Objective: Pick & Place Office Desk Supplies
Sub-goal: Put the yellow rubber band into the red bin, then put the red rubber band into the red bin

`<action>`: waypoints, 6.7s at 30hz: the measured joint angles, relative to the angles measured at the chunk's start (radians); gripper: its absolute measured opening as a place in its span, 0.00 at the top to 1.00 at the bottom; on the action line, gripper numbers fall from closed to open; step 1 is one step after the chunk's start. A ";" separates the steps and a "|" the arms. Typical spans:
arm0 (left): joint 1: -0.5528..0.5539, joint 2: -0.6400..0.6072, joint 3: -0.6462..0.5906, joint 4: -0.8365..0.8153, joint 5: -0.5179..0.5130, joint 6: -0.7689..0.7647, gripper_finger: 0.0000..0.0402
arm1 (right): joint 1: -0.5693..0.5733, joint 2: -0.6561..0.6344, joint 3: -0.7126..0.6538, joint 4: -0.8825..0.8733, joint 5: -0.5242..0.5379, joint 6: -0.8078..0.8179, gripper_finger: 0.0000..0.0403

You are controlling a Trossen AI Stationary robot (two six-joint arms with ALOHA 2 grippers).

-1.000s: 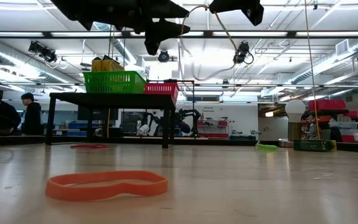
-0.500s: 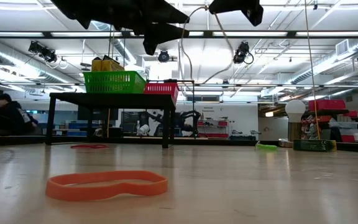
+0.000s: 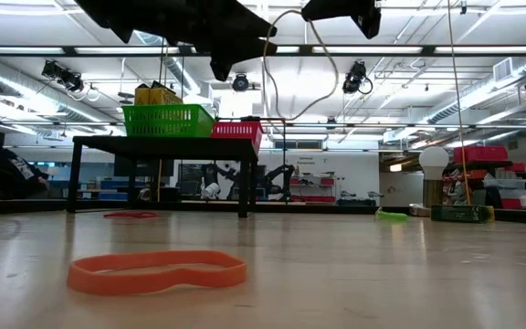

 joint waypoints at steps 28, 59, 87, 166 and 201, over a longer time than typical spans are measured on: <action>0.078 -0.039 0.000 0.010 0.213 -0.093 0.49 | -0.006 0.000 0.000 -0.007 -0.018 -0.008 1.00; 0.051 -0.057 0.000 -0.028 -0.005 -0.009 0.97 | -0.019 0.000 0.000 0.038 -0.014 -0.038 0.93; 0.595 -0.117 0.493 -0.615 -0.188 0.049 0.99 | -0.055 -0.009 0.000 -0.005 0.002 -0.159 0.96; 0.532 0.285 0.825 -1.359 -0.291 0.150 0.98 | -0.093 -0.050 0.000 -0.183 -0.021 0.034 0.98; 0.629 0.348 0.820 -1.100 -0.187 0.012 0.91 | -0.093 -0.050 0.000 -0.184 -0.030 0.027 0.98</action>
